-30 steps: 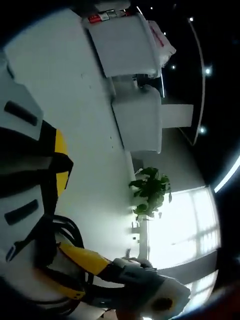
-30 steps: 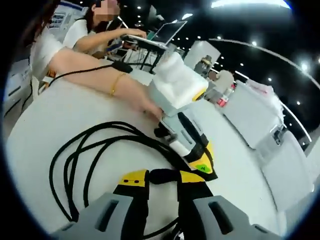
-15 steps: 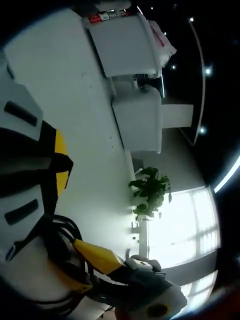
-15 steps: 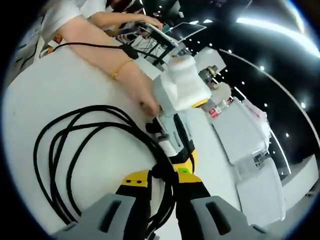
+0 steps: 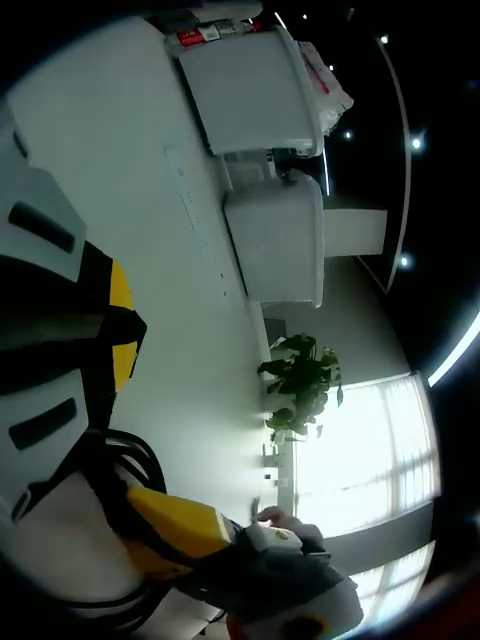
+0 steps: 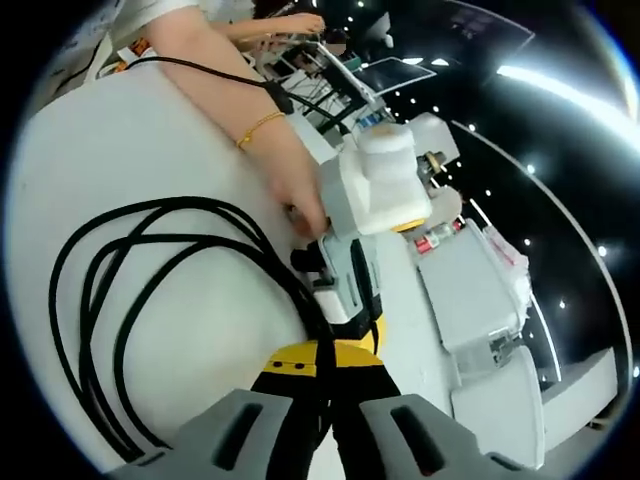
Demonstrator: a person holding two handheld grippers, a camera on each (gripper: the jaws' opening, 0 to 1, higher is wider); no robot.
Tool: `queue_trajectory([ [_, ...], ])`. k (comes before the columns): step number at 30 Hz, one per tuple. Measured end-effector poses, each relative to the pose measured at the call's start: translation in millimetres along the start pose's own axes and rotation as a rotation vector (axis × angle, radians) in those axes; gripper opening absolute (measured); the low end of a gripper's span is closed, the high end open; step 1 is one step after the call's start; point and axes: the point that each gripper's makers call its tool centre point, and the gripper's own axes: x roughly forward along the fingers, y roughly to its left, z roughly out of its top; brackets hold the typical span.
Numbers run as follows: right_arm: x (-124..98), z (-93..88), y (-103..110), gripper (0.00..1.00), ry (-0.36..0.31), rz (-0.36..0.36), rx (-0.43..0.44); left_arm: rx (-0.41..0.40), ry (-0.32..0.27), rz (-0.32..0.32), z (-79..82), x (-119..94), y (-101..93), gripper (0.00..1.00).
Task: Coil the Type-C to USB data cable on the desktop and secure it with Velcro straps.
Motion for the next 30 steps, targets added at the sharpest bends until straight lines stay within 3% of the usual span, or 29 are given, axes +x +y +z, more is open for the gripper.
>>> queue_trajectory([
  [4,1.6,4.2,-0.7,0.01,-0.060,0.034,0.072,0.001,0.001,-0.004,-0.1,-0.3,-1.0,0.11],
  [9,10.8,-11.4,-23.6,0.01,-0.114,0.046,0.333,0.003,0.002,-0.013,-0.3,-0.8,-2.6,0.10],
  [16,23.6,-26.6,-35.0,0.01,-0.163,0.076,0.536,0.000,0.004,-0.010,-0.2,-0.9,-1.8,0.07],
  [26,35.0,-38.1,-42.3,0.01,-0.155,0.083,0.631,0.003,0.007,0.002,-0.3,0.4,0.8,0.06],
  [30,35.6,-41.6,-40.6,0.01,-0.135,0.086,0.641,-0.017,-0.015,0.103,4.6,-2.1,22.3,0.10],
])
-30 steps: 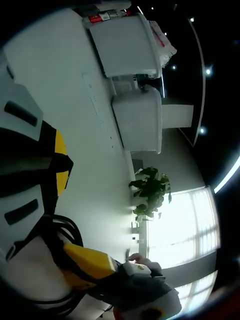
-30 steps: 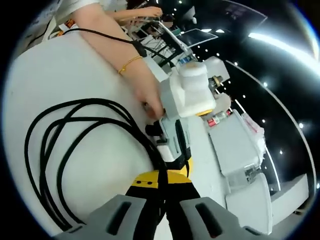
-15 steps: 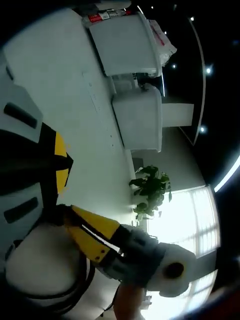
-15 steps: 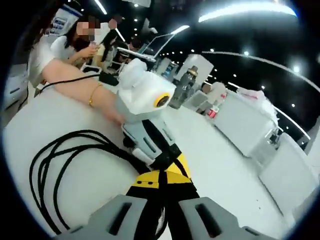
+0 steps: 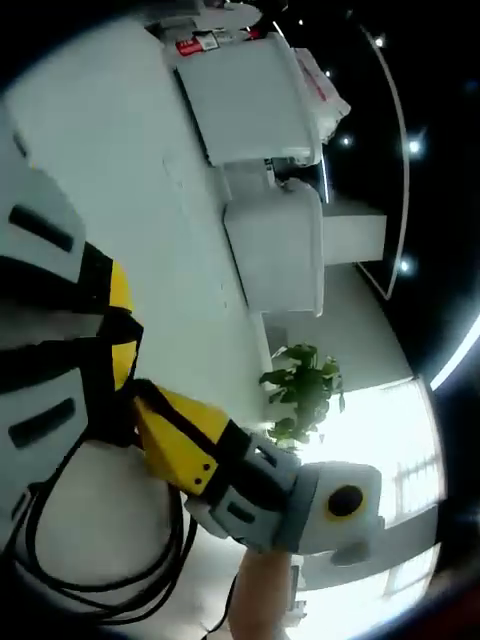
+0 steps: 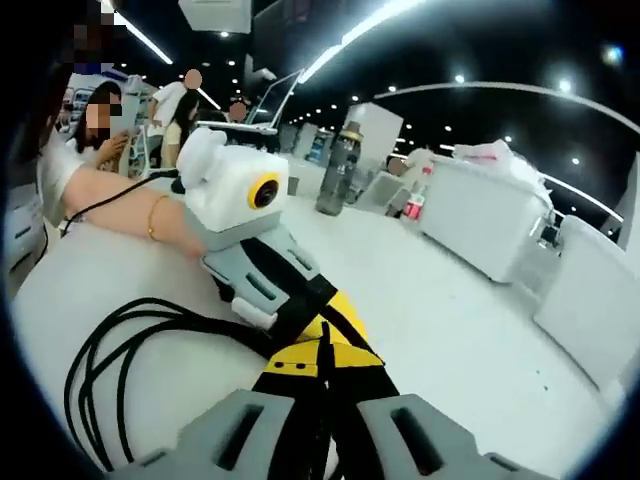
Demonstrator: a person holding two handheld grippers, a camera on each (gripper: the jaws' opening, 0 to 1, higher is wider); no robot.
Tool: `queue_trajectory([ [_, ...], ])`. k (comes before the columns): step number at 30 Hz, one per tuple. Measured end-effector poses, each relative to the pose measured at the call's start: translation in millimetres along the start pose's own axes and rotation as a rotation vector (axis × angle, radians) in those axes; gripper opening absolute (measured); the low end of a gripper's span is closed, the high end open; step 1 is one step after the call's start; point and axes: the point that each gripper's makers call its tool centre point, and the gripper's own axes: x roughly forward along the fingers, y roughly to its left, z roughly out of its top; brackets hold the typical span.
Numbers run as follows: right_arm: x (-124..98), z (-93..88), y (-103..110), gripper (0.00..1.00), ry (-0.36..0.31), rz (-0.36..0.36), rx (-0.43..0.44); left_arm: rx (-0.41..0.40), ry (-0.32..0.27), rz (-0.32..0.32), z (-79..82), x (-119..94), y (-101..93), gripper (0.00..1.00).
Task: Coil the Type-C to USB data cable on the desktop and secure it with Velcro straps.
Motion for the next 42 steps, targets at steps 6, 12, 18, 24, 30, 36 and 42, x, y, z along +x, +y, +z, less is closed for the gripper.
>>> queue_trajectory([
  [6,3.7,-4.6,-1.2,0.01,0.029,0.018,0.027,0.051,0.047,0.030,-8.9,3.5,4.8,0.10],
  [12,8.8,-10.8,-5.2,0.01,0.061,0.036,0.084,0.047,0.036,0.022,-7.6,4.8,2.8,0.08],
  [18,14.1,-19.0,-13.3,0.01,0.081,0.046,0.186,0.043,0.038,0.024,-7.8,4.5,3.8,0.08],
  [24,15.8,-23.3,-17.9,0.01,0.165,0.015,0.137,0.046,0.037,0.017,-7.3,4.8,2.1,0.07],
  [30,16.6,-23.3,-16.4,0.01,0.205,0.011,0.083,0.049,0.034,0.008,-6.6,5.2,-0.7,0.07],
  [36,21.8,-23.4,-26.0,0.05,0.251,-0.018,-0.043,0.048,0.034,0.009,-6.5,4.7,-0.9,0.07],
  [42,33.1,-23.7,-28.9,0.05,0.266,-0.021,-0.087,0.048,0.034,0.008,-6.4,4.4,-1.3,0.07],
])
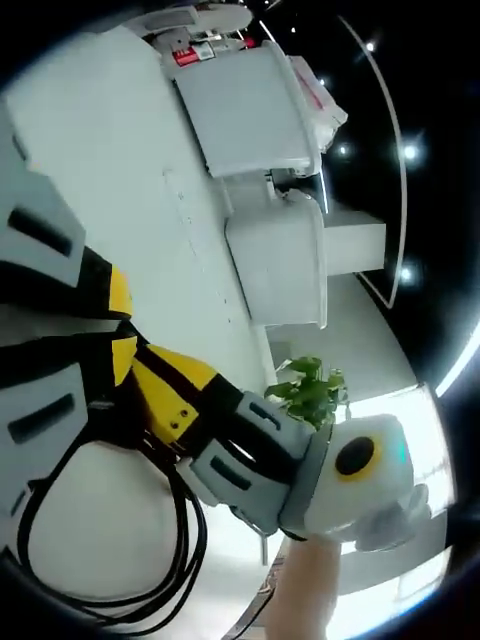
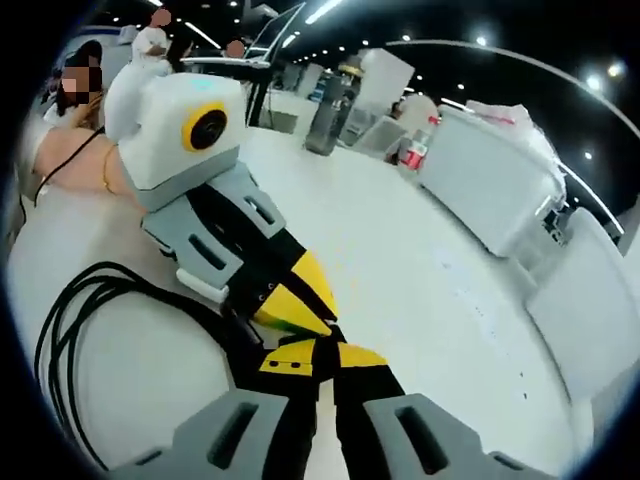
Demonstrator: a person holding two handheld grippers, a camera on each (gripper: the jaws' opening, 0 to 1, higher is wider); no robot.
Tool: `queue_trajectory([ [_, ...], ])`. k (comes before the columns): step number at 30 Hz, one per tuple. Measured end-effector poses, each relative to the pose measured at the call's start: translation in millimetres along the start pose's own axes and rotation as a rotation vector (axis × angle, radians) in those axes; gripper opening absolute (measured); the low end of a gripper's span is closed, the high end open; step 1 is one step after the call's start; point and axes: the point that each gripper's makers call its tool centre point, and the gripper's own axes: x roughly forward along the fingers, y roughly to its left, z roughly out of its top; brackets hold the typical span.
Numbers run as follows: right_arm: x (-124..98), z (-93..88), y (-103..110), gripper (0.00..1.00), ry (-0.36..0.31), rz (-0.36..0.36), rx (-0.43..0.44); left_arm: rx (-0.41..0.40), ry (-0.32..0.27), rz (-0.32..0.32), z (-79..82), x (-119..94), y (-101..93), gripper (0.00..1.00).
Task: Coil the Type-C to USB data cable on the desktop and secure it with Velcro straps.
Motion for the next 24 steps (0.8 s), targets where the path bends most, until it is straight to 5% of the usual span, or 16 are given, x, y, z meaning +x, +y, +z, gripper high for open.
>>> queue_trajectory([
  [8,-3.6,-3.3,-9.8,0.09,-0.055,-0.021,0.051,-0.002,-0.001,0.002,-0.1,-0.1,0.6,0.07],
  [12,-16.1,5.4,-23.0,0.09,-0.134,-0.053,0.131,-0.003,-0.001,0.003,-0.1,-0.2,0.7,0.07],
  [17,-24.0,-4.9,-8.2,0.01,-0.094,0.027,0.112,-0.002,-0.002,0.003,0.0,0.1,0.7,0.07],
  [24,-11.8,-11.9,-1.7,0.01,-0.072,0.034,0.077,-0.007,-0.002,0.004,-0.6,-0.6,1.0,0.07],
])
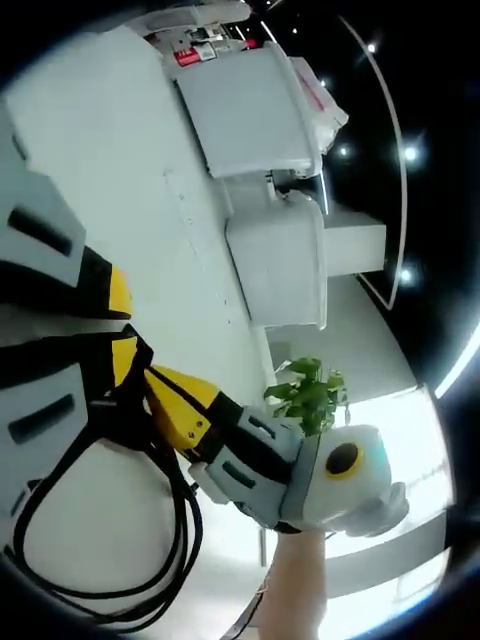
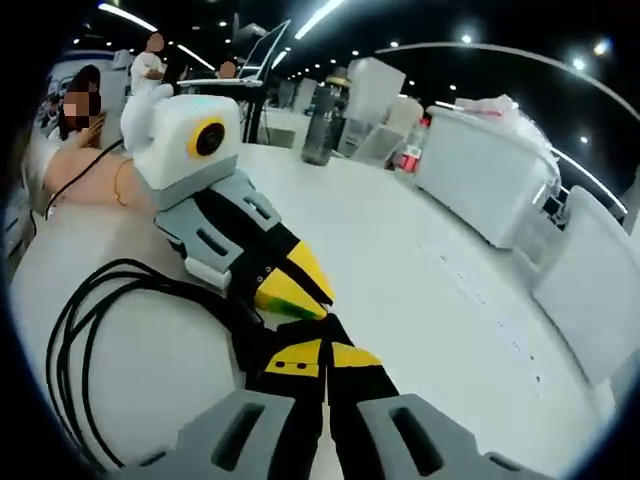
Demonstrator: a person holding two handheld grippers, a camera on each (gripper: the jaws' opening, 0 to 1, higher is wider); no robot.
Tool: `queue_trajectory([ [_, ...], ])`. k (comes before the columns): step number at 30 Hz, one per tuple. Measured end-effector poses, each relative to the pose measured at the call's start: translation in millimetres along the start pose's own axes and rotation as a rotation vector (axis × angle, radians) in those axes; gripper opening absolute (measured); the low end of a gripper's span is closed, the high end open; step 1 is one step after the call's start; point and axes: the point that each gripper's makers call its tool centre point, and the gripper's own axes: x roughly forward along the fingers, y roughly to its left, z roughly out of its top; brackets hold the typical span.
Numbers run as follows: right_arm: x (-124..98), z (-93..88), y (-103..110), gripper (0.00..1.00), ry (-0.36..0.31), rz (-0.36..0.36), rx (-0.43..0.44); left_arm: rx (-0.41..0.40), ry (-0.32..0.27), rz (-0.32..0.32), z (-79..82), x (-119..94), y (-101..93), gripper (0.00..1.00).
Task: Coil the Type-C to USB data cable on the desktop and secure it with Velcro straps.
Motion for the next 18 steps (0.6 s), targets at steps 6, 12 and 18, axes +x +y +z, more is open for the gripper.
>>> queue_trajectory([
  [6,7.2,-1.5,-9.7,0.01,0.034,-0.047,-0.036,0.002,-0.001,-0.001,-0.1,-0.2,0.1,0.07],
  [12,8.8,3.3,-12.0,0.01,0.028,-0.073,-0.121,0.004,0.001,0.001,-0.3,-1.1,0.2,0.08],
  [18,-70.1,45.5,-49.5,0.01,-0.425,-0.324,0.348,-0.088,-0.155,0.018,35.5,-18.5,11.7,0.09],
])
